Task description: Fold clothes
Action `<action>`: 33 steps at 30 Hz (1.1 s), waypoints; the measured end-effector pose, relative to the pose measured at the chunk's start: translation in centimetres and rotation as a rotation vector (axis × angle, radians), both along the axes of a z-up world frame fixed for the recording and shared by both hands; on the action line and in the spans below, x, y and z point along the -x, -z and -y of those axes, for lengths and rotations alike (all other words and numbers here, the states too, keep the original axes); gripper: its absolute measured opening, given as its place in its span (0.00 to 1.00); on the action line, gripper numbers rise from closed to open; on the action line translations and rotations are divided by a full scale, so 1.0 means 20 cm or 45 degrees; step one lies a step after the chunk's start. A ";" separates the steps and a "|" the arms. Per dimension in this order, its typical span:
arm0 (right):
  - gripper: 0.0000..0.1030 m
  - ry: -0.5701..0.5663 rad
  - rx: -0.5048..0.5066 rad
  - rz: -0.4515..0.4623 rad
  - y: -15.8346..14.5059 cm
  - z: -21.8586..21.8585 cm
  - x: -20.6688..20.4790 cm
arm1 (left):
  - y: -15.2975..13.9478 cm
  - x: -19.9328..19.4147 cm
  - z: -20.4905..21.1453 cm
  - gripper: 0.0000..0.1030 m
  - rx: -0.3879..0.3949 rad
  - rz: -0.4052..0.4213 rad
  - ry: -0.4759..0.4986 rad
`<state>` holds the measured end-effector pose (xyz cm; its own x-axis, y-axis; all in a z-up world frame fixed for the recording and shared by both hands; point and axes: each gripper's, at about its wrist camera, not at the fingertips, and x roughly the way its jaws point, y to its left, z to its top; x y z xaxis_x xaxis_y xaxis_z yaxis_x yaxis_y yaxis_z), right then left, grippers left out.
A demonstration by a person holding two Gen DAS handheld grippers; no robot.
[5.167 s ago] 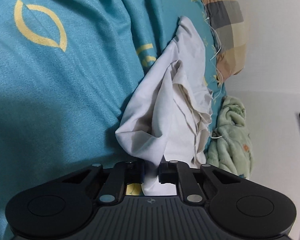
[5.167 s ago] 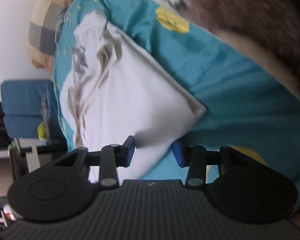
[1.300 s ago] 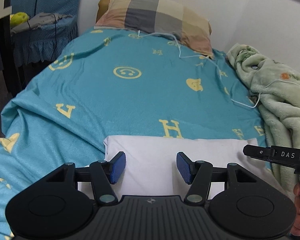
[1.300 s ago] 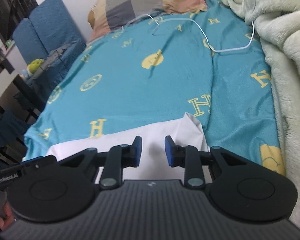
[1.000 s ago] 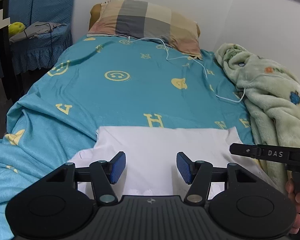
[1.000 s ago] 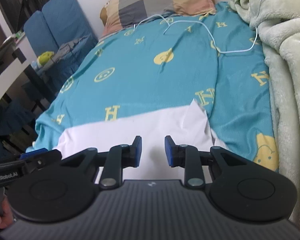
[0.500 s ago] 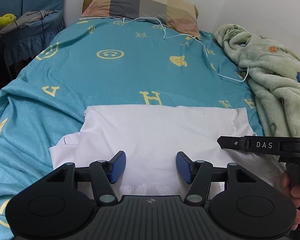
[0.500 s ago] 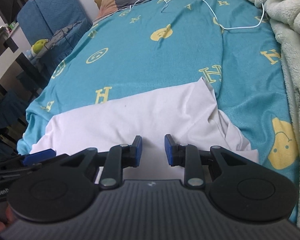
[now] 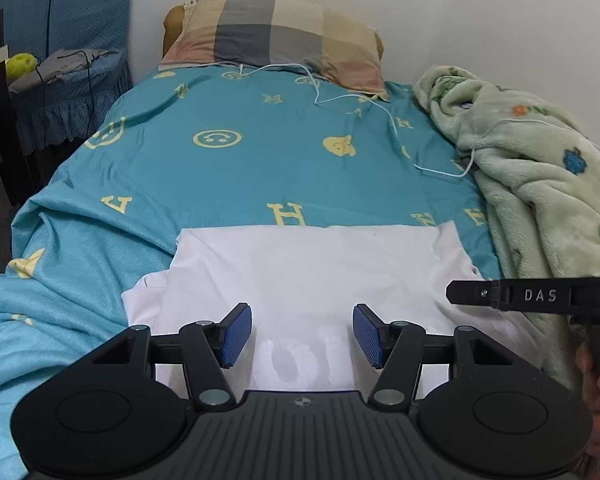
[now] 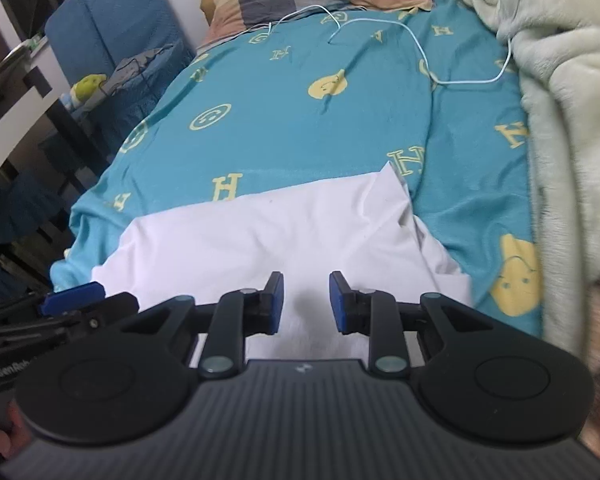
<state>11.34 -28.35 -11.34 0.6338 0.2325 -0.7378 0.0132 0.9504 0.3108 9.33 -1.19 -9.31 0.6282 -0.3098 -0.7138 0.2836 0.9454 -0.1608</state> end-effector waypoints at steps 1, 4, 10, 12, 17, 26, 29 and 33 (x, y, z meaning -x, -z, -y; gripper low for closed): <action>0.28 -0.001 0.000 -0.004 -0.02 0.00 0.02 | 0.00 0.03 0.00 0.57 -0.006 0.000 0.005; 0.28 -0.010 0.018 -0.015 -0.05 -0.01 0.09 | 0.00 0.10 0.01 0.57 -0.025 -0.012 0.006; 0.27 -0.020 0.012 -0.073 0.06 -0.02 0.13 | 0.03 0.13 0.03 0.57 -0.059 -0.035 0.006; 0.27 -0.038 0.025 -0.112 0.11 -0.04 0.12 | 0.07 0.11 0.04 0.57 -0.076 -0.062 0.005; 0.27 -0.039 0.009 -0.150 0.16 -0.04 0.09 | 0.15 0.06 0.02 0.58 -0.076 -0.119 0.000; 0.28 0.049 -0.127 -0.127 0.10 0.05 0.13 | 0.06 0.19 -0.12 0.74 0.236 -0.243 -0.128; 0.28 0.091 -0.193 -0.107 0.07 0.10 0.15 | 0.07 0.28 -0.23 0.80 0.512 -0.357 -0.230; 0.28 0.136 -0.315 -0.097 0.04 0.13 0.17 | 0.22 0.33 -0.31 0.83 0.778 -0.525 -0.358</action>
<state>8.04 -31.04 -12.09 0.6093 0.3460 -0.7135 0.1417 0.8378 0.5273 2.78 5.01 -13.74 0.4626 -0.5909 -0.6609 -0.1487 0.6832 -0.7149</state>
